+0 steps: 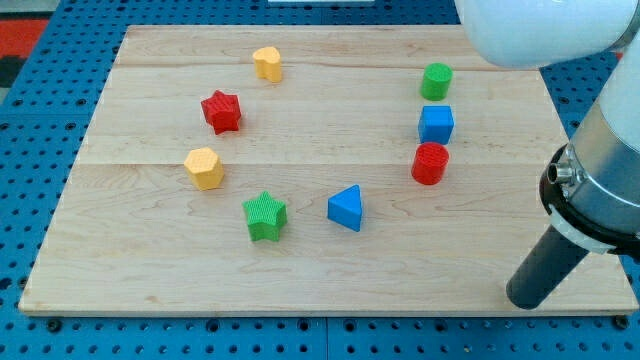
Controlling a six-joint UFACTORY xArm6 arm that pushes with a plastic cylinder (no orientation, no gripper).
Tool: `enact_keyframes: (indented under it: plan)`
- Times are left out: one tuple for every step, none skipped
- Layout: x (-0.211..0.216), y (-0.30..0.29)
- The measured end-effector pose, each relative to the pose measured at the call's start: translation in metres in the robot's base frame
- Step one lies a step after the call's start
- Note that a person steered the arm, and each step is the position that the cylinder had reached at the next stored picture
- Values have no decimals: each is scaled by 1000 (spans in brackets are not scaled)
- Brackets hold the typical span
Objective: Push the red circle to the bottom of the blue cube
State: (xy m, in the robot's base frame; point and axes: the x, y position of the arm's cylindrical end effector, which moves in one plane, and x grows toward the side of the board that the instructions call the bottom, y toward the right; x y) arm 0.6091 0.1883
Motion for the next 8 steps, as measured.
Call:
enact_keyframes:
  plan:
    - [0,0]
    - [-4,-5]
    - [-4,-8]
    - [-4,-8]
    - [-4,-9]
    - [-5,-11]
    - [-60,-96]
    - [-116,-97]
